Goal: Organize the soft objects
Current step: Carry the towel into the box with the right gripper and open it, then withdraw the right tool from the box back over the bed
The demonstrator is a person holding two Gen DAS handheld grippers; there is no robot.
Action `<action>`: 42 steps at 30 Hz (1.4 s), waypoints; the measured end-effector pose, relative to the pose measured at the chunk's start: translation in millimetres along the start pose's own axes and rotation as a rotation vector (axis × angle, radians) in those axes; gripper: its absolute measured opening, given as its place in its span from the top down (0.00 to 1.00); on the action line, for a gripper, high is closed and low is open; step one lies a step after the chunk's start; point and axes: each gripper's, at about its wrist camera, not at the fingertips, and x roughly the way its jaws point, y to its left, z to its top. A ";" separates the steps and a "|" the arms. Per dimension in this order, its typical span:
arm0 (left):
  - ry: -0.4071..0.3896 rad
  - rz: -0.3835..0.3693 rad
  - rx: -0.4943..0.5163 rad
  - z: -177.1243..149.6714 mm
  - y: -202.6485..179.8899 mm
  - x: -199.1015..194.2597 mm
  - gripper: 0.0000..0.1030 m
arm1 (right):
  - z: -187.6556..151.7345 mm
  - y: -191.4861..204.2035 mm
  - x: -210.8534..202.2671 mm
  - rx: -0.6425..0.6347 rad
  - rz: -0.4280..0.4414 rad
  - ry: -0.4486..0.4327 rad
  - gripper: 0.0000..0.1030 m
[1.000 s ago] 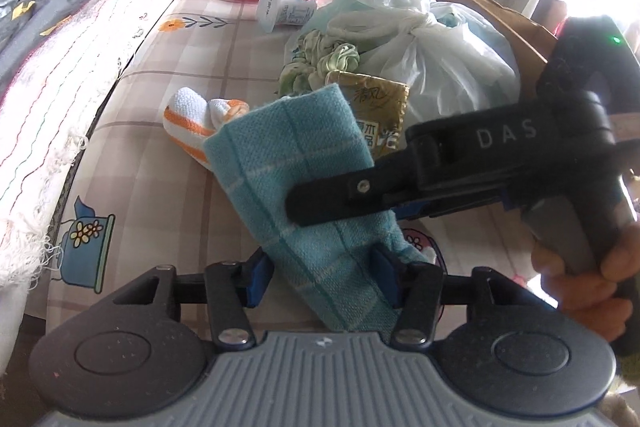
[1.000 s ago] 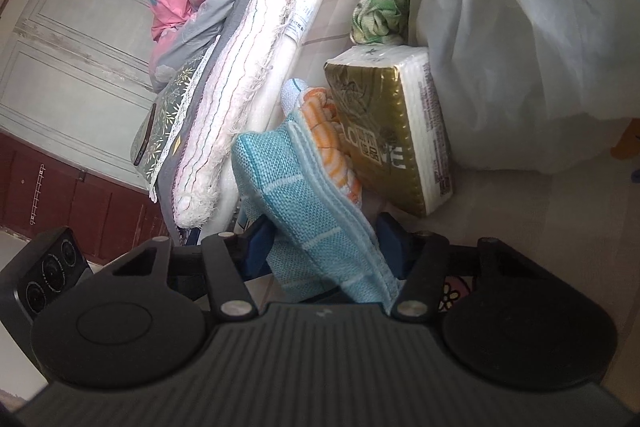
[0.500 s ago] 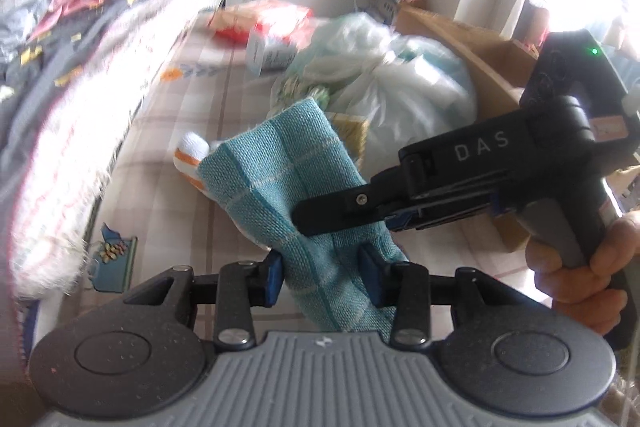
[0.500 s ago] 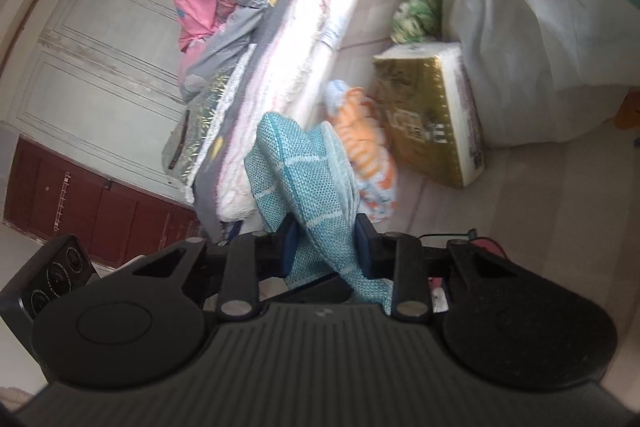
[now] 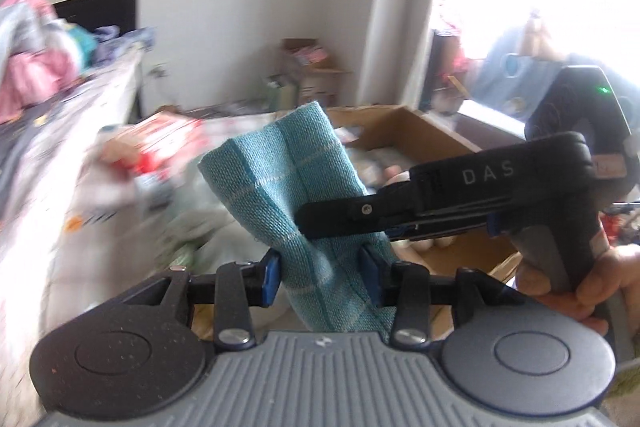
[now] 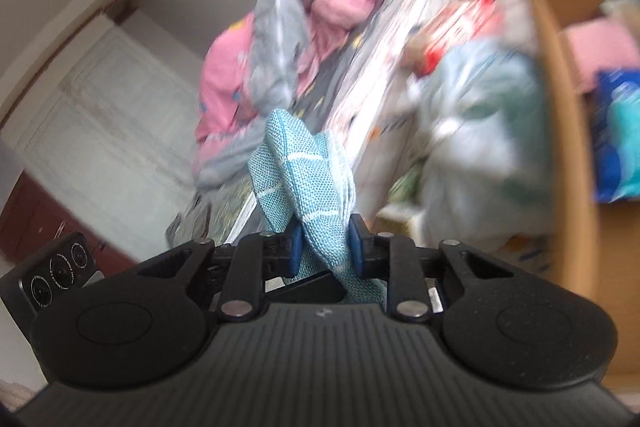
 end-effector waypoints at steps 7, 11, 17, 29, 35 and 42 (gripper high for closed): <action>0.011 -0.183 0.041 53.8 -62.8 82.8 0.45 | 49.0 -46.8 -100.7 0.012 -0.232 -0.187 0.84; 0.055 -0.217 0.015 53.9 -70.1 108.6 0.45 | 70.9 -79.8 -133.5 0.017 -0.396 -0.235 0.86; 0.073 -0.159 -0.013 36.9 -45.6 104.5 0.45 | 91.2 -120.3 -140.2 -0.093 -0.763 -0.205 0.86; 0.014 -0.048 -0.094 26.7 20.5 69.4 0.46 | 102.7 -192.9 -42.8 -0.188 -1.188 0.102 0.86; -0.003 -0.021 -0.108 17.5 38.2 51.1 0.46 | 101.7 -205.6 -9.0 -0.224 -1.225 0.152 0.84; -0.022 0.030 -0.121 7.7 47.0 29.7 0.37 | 101.9 -172.1 -20.7 -0.249 -1.189 0.048 0.45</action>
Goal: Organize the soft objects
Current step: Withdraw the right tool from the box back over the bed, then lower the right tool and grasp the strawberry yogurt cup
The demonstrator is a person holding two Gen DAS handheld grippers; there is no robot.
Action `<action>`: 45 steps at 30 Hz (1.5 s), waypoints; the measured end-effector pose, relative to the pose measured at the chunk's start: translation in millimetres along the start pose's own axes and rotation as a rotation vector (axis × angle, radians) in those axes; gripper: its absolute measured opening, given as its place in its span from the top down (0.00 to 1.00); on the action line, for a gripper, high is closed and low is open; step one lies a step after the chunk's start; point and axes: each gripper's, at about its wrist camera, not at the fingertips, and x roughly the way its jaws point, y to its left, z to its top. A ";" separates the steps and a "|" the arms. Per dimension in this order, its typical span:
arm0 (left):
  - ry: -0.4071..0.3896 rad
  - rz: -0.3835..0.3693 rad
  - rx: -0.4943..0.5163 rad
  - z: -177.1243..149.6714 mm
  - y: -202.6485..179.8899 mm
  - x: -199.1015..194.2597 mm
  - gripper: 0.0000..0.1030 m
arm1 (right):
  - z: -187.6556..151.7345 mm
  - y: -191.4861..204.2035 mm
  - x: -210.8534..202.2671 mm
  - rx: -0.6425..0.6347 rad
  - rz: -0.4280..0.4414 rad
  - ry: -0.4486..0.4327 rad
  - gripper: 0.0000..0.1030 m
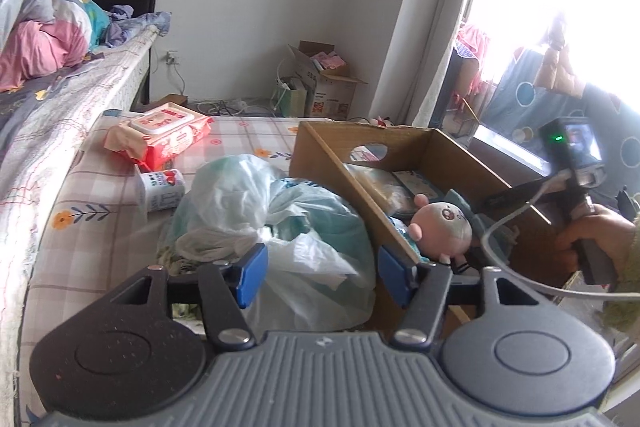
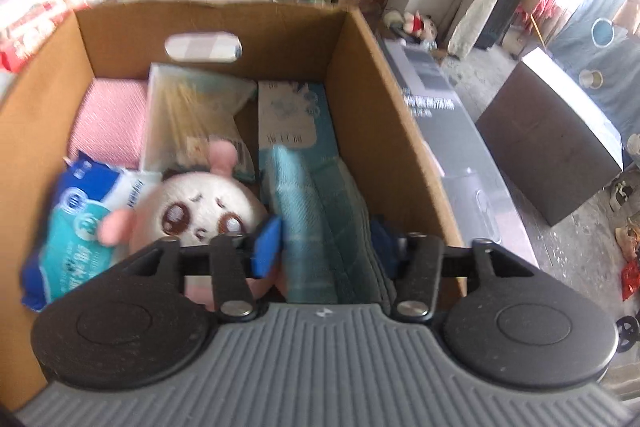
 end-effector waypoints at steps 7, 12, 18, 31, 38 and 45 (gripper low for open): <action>-0.011 0.091 0.034 -11.6 3.4 -27.7 0.22 | -12.6 -9.8 -78.5 0.144 0.211 -0.165 0.36; 0.005 0.186 0.002 -23.9 20.0 -46.8 0.20 | -23.9 9.1 -121.0 0.197 0.435 -0.214 0.33; 0.021 0.286 -0.043 -42.1 44.2 -59.5 0.20 | -23.8 62.4 -144.8 0.159 0.707 -0.163 0.33; 0.068 0.343 -0.023 -66.2 60.1 -48.7 0.22 | -45.0 169.4 -157.0 0.089 0.988 0.003 0.36; 0.085 0.344 -0.087 -51.8 85.2 -35.3 0.31 | -24.3 194.9 -152.2 0.039 1.051 0.055 0.38; 0.047 0.305 -0.185 8.0 128.6 7.8 0.36 | 71.9 219.8 -133.9 -0.015 1.079 0.110 0.38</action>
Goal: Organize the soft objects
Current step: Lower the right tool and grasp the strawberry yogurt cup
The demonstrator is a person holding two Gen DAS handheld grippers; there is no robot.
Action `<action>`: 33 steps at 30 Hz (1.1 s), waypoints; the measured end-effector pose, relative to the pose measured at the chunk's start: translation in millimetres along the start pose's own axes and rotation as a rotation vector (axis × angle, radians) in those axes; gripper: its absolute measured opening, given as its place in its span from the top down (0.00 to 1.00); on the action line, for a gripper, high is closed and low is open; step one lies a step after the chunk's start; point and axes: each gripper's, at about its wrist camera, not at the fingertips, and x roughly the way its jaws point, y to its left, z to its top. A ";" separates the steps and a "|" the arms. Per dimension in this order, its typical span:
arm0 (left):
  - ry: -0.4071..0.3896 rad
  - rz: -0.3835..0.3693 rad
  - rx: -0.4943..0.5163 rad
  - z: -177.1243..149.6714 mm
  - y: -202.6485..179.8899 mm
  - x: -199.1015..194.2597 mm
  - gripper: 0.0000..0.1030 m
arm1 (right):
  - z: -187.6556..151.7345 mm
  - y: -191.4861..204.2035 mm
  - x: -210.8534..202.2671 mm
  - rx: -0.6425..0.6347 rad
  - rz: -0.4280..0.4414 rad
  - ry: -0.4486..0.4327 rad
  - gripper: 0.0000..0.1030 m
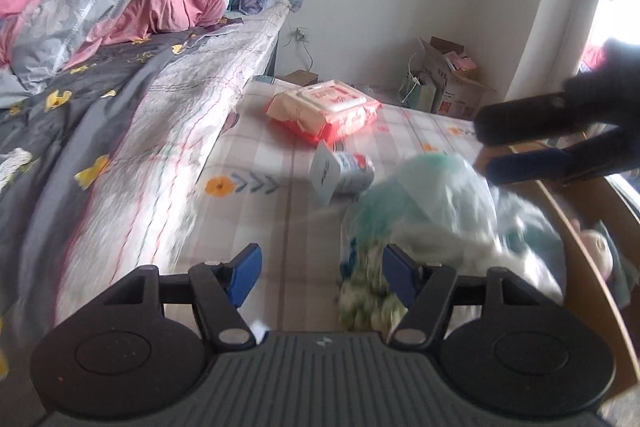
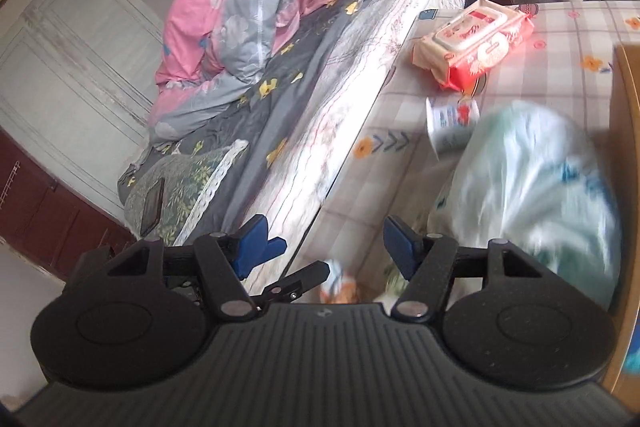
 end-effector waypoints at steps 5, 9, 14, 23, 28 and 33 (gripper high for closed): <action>0.003 0.028 0.064 26.0 -13.4 45.3 0.45 | 79.6 -31.3 58.9 0.002 -0.143 0.085 0.35; 0.055 0.018 0.045 28.5 -11.8 69.9 0.45 | 120.0 -63.0 122.0 -0.005 -0.274 0.199 0.29; 0.116 0.061 0.035 20.9 2.9 85.7 0.46 | 132.0 -90.1 191.5 -0.014 -0.350 0.307 0.21; 0.098 0.081 0.018 18.4 26.5 66.6 0.46 | 119.5 -99.9 224.7 -0.012 -0.323 0.331 0.38; 0.110 0.074 0.017 15.5 31.1 61.2 0.43 | 110.2 -105.8 235.1 0.212 -0.020 0.380 0.37; 0.139 0.095 0.020 12.7 30.0 73.1 0.42 | 94.5 -96.6 260.1 0.268 0.091 0.477 0.35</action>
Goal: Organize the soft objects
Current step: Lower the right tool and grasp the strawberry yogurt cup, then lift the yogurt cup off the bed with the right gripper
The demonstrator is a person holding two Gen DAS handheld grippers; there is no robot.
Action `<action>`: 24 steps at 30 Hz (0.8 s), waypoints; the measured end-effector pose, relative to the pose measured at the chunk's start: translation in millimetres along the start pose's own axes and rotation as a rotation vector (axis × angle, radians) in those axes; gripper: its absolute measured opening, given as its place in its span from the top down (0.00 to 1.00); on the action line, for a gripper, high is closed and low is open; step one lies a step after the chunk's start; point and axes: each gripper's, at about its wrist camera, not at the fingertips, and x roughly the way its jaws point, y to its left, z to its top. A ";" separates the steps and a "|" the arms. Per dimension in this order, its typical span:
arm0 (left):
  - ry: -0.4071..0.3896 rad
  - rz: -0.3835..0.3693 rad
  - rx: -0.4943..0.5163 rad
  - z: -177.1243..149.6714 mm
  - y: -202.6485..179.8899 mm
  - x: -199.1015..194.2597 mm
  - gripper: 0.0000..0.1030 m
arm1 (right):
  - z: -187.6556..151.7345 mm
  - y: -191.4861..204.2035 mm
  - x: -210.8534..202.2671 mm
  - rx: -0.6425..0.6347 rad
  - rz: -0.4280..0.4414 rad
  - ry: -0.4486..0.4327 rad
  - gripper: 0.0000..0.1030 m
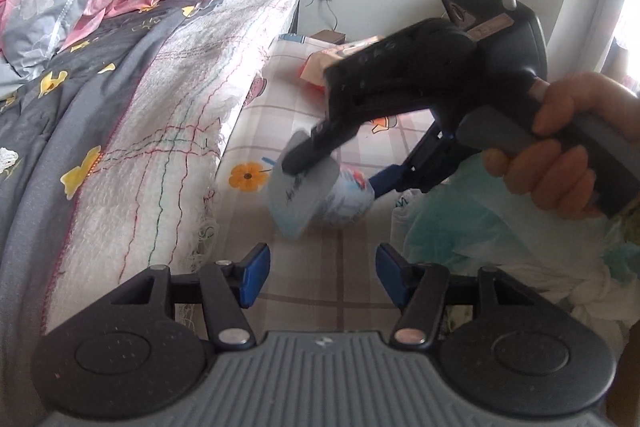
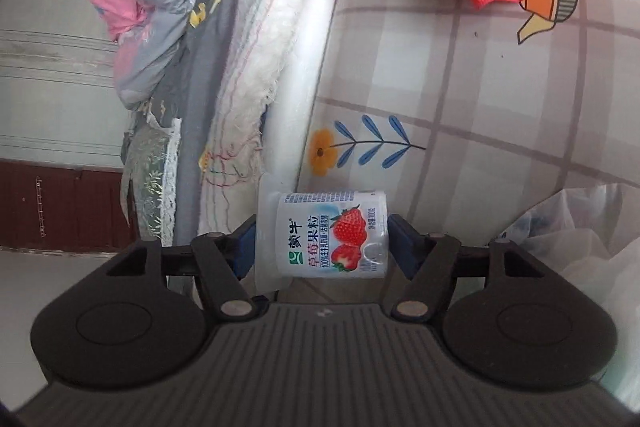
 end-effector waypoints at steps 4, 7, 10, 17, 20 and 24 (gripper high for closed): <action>0.006 0.006 -0.002 1.6 0.2 9.7 0.42 | -0.8 1.6 4.2 -0.010 -0.030 0.005 0.30; 0.004 0.004 0.003 4.6 -0.9 14.3 0.42 | 0.2 3.6 -0.8 -0.031 -0.079 -0.004 0.22; -0.004 -0.007 0.009 7.9 -4.0 17.5 0.42 | 3.2 -0.4 -9.1 -0.047 -0.124 -0.030 0.22; -0.004 -0.051 0.002 21.4 -13.3 34.5 0.38 | 3.4 0.7 -35.9 -0.127 -0.174 -0.125 0.40; -0.014 -0.054 0.019 24.2 -20.0 40.9 0.38 | 3.2 -3.7 -40.5 -0.107 -0.117 -0.121 0.52; -0.026 -0.053 0.039 26.0 -25.8 45.2 0.39 | 0.3 -7.3 -39.5 -0.096 -0.087 -0.115 0.53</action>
